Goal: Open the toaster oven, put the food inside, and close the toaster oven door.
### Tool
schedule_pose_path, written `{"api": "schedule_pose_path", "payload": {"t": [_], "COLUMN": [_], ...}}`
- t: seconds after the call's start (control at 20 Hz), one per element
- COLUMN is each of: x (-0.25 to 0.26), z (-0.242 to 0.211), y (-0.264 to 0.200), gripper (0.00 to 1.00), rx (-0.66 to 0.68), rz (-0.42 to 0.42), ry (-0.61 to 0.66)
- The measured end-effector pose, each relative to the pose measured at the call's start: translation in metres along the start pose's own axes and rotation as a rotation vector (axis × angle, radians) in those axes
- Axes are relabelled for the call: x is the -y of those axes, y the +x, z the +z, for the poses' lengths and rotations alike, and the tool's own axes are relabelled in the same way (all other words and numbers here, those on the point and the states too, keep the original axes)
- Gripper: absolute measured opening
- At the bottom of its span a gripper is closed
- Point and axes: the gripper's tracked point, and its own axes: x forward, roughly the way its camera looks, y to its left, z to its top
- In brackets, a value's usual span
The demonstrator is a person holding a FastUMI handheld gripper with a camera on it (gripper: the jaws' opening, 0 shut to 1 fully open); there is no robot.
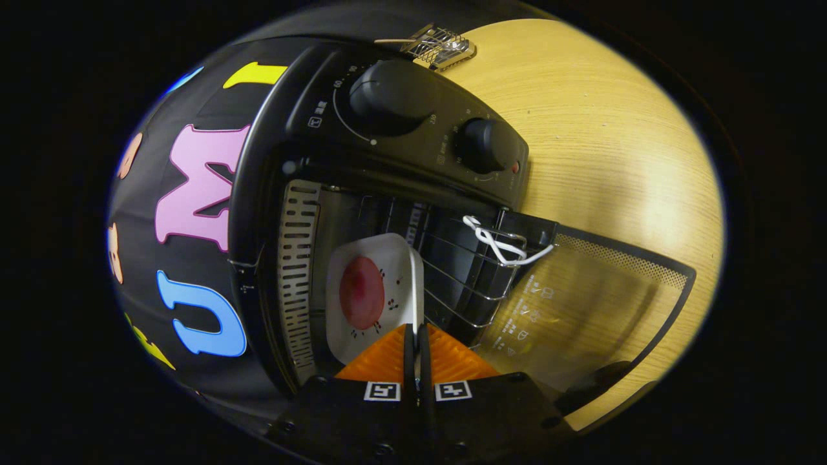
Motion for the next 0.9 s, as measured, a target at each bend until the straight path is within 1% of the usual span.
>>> {"api": "schedule_pose_path", "payload": {"t": [0.1, 0.2, 0.25, 0.35, 0.55, 0.6, 0.7, 0.75, 0.8, 0.85, 0.9], "x": [-0.004, -0.008, -0.011, -0.015, -0.022, -0.024, -0.026, -0.026, -0.027, -0.028, -0.027], "z": [-0.003, -0.006, -0.007, -0.015, -0.027, -0.031, -0.039, -0.038, -0.037, -0.035, -0.035], "y": [0.003, 0.0, -0.002, -0.006, -0.028, -0.033, -0.048, -0.056, -0.063, -0.07, -0.076], "gripper": [0.05, 0.08, 0.12, 0.17, 0.43, 0.53, 0.91, 0.93, 0.93, 0.98, 0.98], "rx": [-0.008, -0.011, -0.014, -0.04, -0.078, -0.097, -0.125, -0.118, -0.11, -0.103, -0.101], "rz": [0.014, 0.037, 0.046, 0.069, 0.104, 0.112, 0.115, 0.118, 0.121, 0.124, 0.12], "ry": [0.013, 0.011, 0.004, 0.003, -0.026, -0.03, -0.051, -0.076, -0.102, -0.125, -0.146]}}
